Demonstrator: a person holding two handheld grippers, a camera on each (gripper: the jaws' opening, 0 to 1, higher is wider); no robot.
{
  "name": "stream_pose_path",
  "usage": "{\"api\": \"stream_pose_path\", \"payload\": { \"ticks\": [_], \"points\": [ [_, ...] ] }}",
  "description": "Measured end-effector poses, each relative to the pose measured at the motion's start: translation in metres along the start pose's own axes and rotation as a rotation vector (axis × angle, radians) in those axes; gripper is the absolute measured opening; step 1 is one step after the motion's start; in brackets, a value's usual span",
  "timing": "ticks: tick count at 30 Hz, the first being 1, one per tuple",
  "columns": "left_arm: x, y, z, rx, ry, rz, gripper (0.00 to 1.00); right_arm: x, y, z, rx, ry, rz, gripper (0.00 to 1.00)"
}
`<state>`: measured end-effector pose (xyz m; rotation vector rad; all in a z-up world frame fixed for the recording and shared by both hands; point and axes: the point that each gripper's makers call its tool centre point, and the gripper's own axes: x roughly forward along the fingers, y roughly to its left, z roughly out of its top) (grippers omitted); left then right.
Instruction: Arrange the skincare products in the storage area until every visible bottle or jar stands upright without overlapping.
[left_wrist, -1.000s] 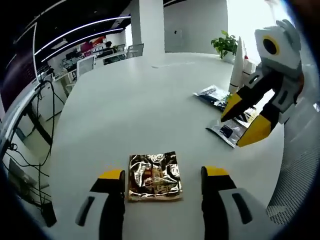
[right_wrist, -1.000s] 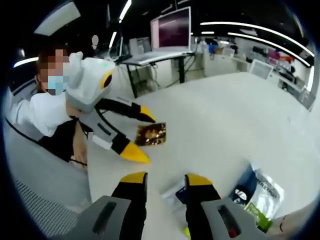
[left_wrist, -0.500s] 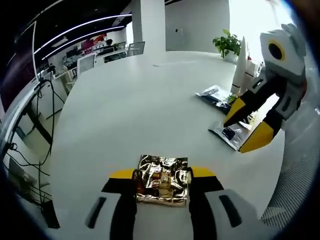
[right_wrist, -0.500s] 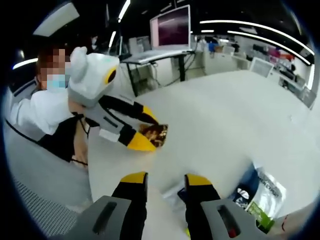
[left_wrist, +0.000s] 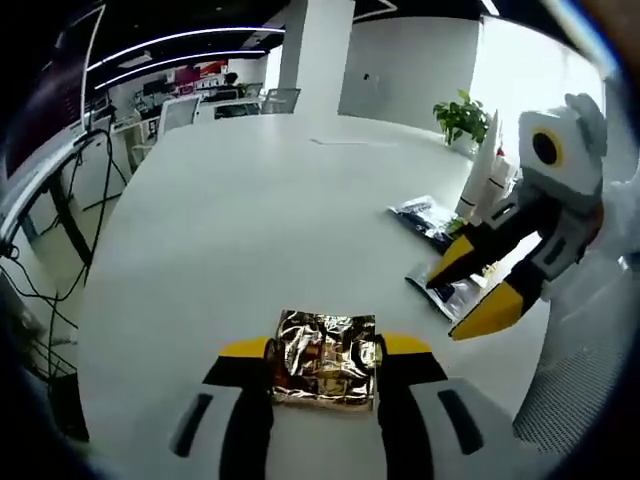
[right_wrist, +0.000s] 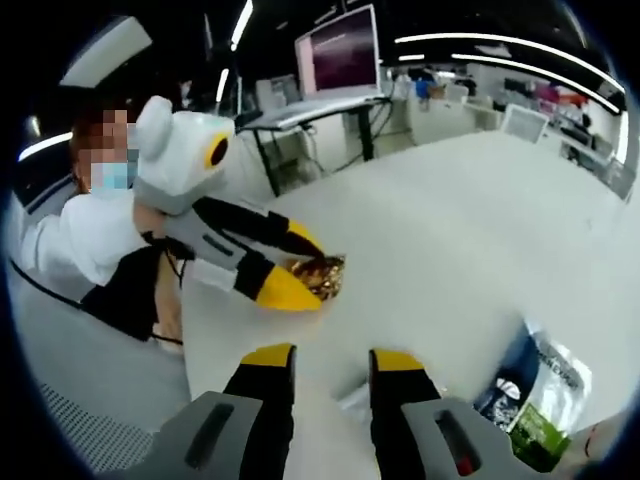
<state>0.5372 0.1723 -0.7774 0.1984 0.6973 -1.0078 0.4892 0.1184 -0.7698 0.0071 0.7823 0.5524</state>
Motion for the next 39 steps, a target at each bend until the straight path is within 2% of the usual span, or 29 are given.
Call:
{"api": "stream_pose_path", "payload": {
  "ticks": [2, 4, 6, 7, 8, 10, 12, 18, 23, 25, 29, 32, 34, 39],
  "points": [
    [0.000, -0.003, 0.000, -0.032, -0.012, -0.021, 0.38, 0.001, -0.001, 0.004, 0.027, -0.010, 0.000, 0.24],
    [0.000, -0.004, 0.000, -0.042, -0.019, -0.033, 0.38, 0.003, 0.000, 0.008, 0.090, -0.027, 0.007, 0.23],
    [0.001, -0.006, 0.000, -0.046, -0.025, -0.041, 0.38, 0.004, 0.003, 0.012, 0.167, -0.047, 0.034, 0.23],
    [0.001, -0.007, -0.001, -0.042, -0.030, -0.045, 0.38, 0.005, 0.006, 0.016, 0.247, -0.064, 0.062, 0.21],
    [0.001, -0.010, -0.002, -0.032, -0.043, -0.055, 0.38, 0.005, 0.007, 0.019, 0.292, -0.083, 0.077, 0.20],
    [0.002, -0.016, -0.001, -0.040, -0.075, -0.085, 0.38, 0.007, 0.004, 0.022, 0.370, -0.101, 0.076, 0.16],
    [0.001, -0.018, -0.002, -0.067, -0.100, -0.099, 0.38, 0.010, 0.004, 0.023, 0.401, -0.106, 0.092, 0.16],
    [-0.002, -0.018, -0.001, -0.141, -0.149, -0.119, 0.37, 0.019, 0.007, 0.012, 0.440, -0.060, 0.101, 0.17],
    [-0.002, -0.026, -0.004, -0.116, -0.161, -0.142, 0.37, 0.026, 0.010, 0.012, 0.547, -0.057, 0.117, 0.15],
    [-0.002, -0.031, -0.005, -0.135, -0.165, -0.170, 0.36, 0.028, 0.012, 0.012, 0.557, -0.052, 0.127, 0.13],
    [-0.001, -0.034, -0.005, -0.136, -0.185, -0.174, 0.36, 0.033, 0.018, 0.006, 0.588, -0.015, 0.144, 0.11],
    [-0.002, -0.034, -0.004, -0.145, -0.192, -0.177, 0.36, 0.033, 0.017, 0.006, 0.624, -0.019, 0.139, 0.06],
    [-0.003, -0.034, -0.004, -0.148, -0.192, -0.180, 0.36, 0.033, 0.015, 0.005, 0.614, -0.014, 0.130, 0.01],
    [-0.004, -0.036, -0.005, -0.142, -0.195, -0.190, 0.36, 0.033, 0.016, 0.007, 0.638, -0.025, 0.145, 0.00]
  ]
}}
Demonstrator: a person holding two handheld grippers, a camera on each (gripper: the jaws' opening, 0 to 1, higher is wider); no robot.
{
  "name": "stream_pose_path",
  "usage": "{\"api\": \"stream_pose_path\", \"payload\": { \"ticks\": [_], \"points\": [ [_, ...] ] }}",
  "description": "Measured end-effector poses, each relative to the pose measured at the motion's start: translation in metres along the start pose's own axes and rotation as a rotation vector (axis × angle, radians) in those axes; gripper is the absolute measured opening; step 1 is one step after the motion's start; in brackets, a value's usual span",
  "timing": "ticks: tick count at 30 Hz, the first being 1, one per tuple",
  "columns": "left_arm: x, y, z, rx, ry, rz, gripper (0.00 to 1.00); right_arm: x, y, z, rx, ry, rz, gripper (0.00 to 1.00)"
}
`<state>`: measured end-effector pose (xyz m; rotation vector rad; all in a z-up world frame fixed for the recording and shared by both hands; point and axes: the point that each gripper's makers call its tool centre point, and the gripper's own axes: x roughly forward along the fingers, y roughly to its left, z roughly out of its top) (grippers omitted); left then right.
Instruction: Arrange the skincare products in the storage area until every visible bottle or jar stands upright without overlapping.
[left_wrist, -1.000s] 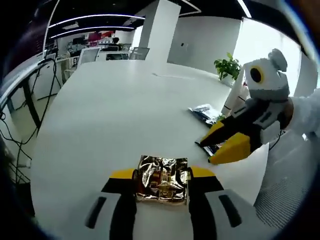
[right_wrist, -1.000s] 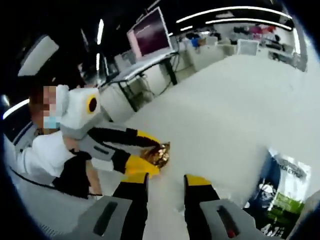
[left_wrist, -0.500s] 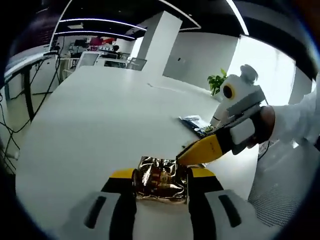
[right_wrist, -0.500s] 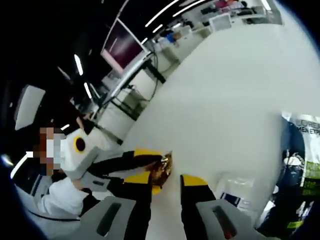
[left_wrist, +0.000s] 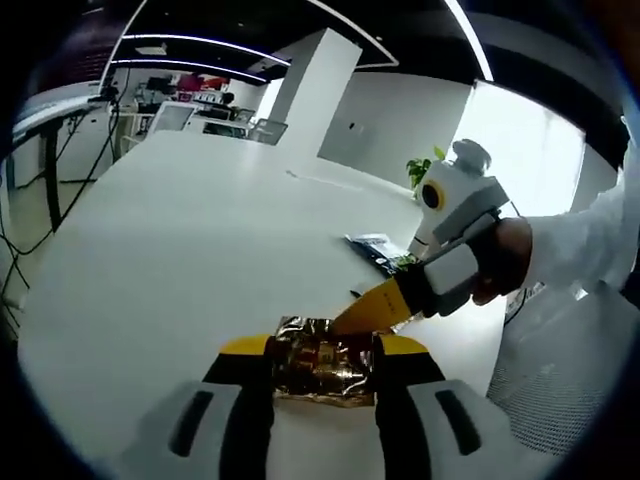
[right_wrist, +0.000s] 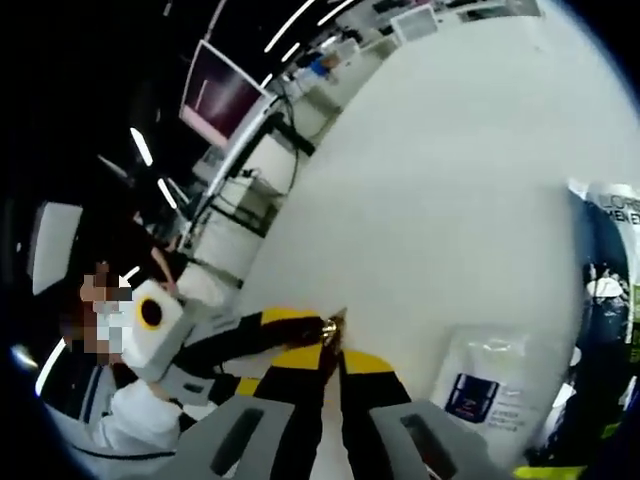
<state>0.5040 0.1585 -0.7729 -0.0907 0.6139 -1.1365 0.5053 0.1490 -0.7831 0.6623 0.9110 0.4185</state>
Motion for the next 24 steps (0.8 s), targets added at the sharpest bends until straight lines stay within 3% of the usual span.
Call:
{"api": "stream_pose_path", "payload": {
  "ticks": [7, 10, 15, 21, 24],
  "points": [
    [-0.001, -0.001, 0.000, 0.012, -0.011, -0.006, 0.36, -0.001, 0.004, -0.001, -0.022, -0.003, 0.008, 0.00],
    [-0.002, 0.001, 0.000, 0.056, -0.008, 0.007, 0.36, -0.005, 0.006, 0.001, -0.024, -0.015, 0.018, 0.00],
    [-0.006, 0.003, 0.011, 0.013, -0.047, 0.002, 0.40, -0.015, 0.006, 0.010, -0.051, -0.046, 0.013, 0.00],
    [-0.008, 0.003, 0.031, -0.090, -0.119, -0.012, 0.37, -0.040, 0.011, 0.026, -0.092, -0.116, 0.016, 0.00],
    [-0.005, -0.010, 0.042, -0.150, -0.165, -0.061, 0.36, -0.055, 0.012, 0.033, -0.104, -0.156, 0.019, 0.00]
  ]
}}
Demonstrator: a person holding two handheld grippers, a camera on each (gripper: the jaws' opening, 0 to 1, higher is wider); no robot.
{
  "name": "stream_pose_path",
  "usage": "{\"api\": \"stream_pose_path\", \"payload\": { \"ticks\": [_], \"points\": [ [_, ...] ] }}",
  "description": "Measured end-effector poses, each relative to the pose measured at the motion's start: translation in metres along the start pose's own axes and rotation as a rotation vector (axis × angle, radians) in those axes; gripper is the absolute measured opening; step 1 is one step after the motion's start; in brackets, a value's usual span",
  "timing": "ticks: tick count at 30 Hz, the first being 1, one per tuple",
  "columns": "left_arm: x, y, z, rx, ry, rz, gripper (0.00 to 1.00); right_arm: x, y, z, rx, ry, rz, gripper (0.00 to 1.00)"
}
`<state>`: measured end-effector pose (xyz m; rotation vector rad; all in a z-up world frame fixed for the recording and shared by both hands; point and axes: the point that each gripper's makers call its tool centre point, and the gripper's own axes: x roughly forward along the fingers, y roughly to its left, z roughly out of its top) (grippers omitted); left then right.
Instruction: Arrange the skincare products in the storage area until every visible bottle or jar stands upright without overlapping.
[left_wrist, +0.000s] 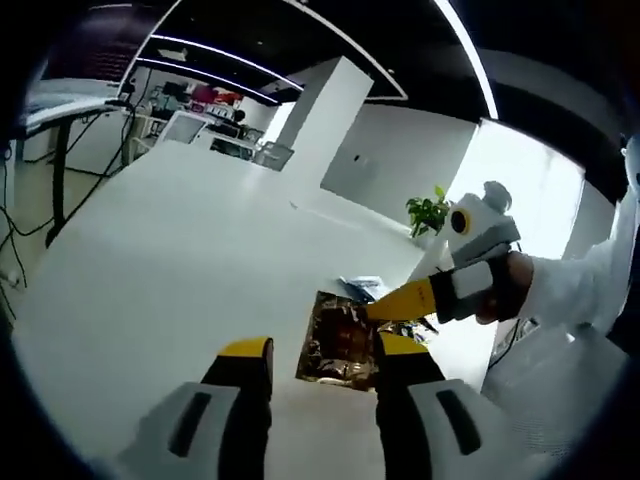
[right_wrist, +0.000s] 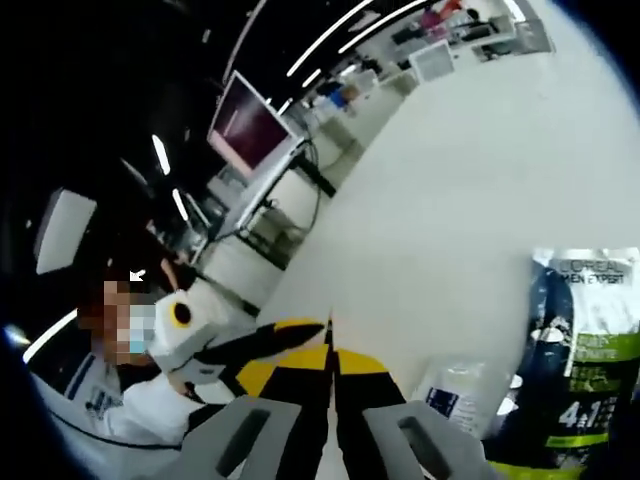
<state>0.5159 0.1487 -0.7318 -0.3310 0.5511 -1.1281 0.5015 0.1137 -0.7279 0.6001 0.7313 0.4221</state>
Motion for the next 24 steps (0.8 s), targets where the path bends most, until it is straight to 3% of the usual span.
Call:
{"api": "stream_pose_path", "payload": {
  "ticks": [4, 8, 15, 20, 24],
  "points": [
    [0.007, -0.020, 0.018, -0.151, -0.070, -0.072, 0.34, -0.024, 0.002, 0.015, 0.020, -0.071, 0.011, 0.00],
    [0.012, -0.048, 0.044, -0.230, -0.148, -0.168, 0.26, -0.051, 0.008, 0.032, 0.074, -0.173, 0.044, 0.00],
    [0.022, -0.073, 0.062, -0.285, -0.159, -0.240, 0.24, -0.089, 0.007, 0.058, 0.147, -0.319, 0.064, 0.00],
    [0.030, -0.082, 0.065, -0.297, -0.141, -0.257, 0.25, -0.108, 0.014, 0.071, 0.198, -0.394, 0.110, 0.00],
    [0.036, -0.085, 0.063, -0.309, -0.115, -0.291, 0.28, -0.114, 0.016, 0.074, 0.167, -0.409, 0.097, 0.00]
  ]
}}
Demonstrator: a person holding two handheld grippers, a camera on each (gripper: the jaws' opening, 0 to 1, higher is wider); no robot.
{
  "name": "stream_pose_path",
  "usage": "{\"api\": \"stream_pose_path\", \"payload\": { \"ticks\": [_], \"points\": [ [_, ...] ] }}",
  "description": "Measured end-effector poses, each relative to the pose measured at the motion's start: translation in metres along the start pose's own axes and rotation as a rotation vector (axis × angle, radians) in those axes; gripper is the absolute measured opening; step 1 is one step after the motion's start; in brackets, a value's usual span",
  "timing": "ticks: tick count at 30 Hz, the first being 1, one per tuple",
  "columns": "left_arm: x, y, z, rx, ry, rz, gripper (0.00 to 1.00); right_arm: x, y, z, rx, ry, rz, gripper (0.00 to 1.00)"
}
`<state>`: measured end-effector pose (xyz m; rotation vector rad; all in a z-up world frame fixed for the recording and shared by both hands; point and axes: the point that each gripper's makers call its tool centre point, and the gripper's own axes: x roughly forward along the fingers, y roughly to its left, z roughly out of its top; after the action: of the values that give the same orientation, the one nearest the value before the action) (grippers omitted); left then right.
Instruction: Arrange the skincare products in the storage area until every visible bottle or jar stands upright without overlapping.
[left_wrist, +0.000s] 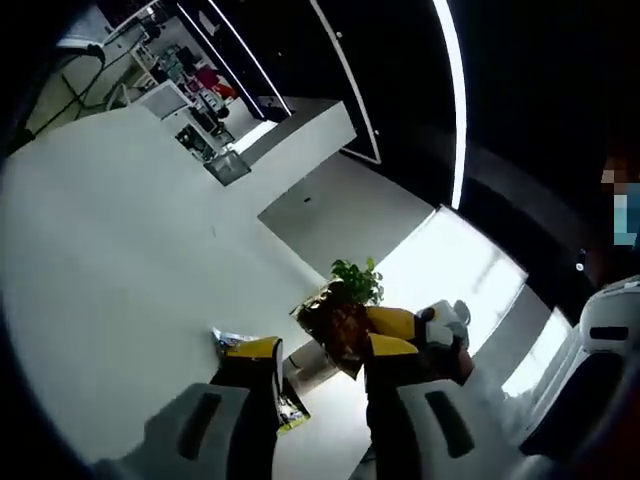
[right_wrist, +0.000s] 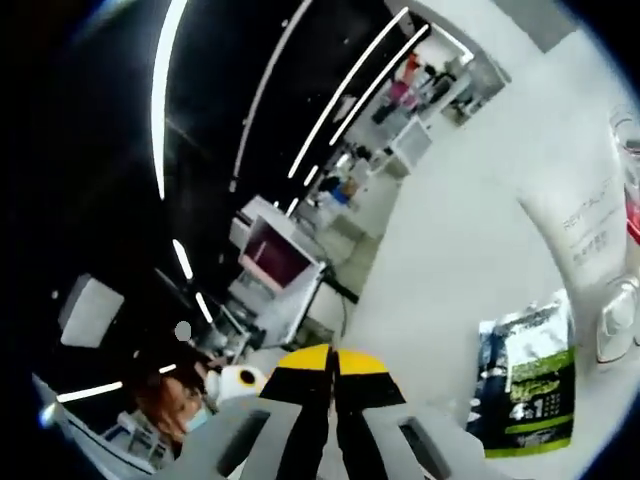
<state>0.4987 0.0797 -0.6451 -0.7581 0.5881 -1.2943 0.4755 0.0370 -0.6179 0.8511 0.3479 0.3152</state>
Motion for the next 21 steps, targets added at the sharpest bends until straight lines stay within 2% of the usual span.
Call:
{"api": "stream_pose_path", "payload": {
  "ticks": [2, 5, 7, 9, 12, 15, 17, 21],
  "points": [
    [0.005, -0.008, -0.005, -0.014, 0.007, -0.025, 0.25, -0.002, 0.003, 0.001, 0.016, -0.005, 0.017, 0.00],
    [0.007, -0.020, 0.001, -0.045, -0.022, -0.071, 0.19, -0.005, 0.008, 0.003, 0.029, -0.018, 0.035, 0.00],
    [0.007, -0.023, 0.004, -0.043, -0.028, -0.075, 0.08, -0.006, 0.011, 0.003, 0.028, -0.020, 0.044, 0.00],
    [0.008, -0.022, 0.005, -0.013, -0.033, -0.044, 0.01, -0.007, 0.012, 0.005, 0.024, -0.023, 0.049, 0.00],
    [0.007, -0.035, 0.006, -0.022, -0.038, -0.060, 0.00, -0.009, 0.016, 0.007, 0.023, -0.026, 0.062, 0.00],
    [0.005, -0.042, 0.008, 0.031, -0.042, -0.053, 0.00, -0.010, 0.020, 0.006, 0.005, -0.023, 0.072, 0.00],
    [0.003, -0.037, 0.009, 0.062, -0.048, -0.044, 0.00, -0.010, 0.021, 0.004, -0.007, -0.010, 0.077, 0.00],
    [0.000, -0.034, 0.016, 0.060, -0.065, -0.045, 0.00, -0.008, 0.016, 0.001, -0.044, 0.017, 0.065, 0.00]
  ]
}}
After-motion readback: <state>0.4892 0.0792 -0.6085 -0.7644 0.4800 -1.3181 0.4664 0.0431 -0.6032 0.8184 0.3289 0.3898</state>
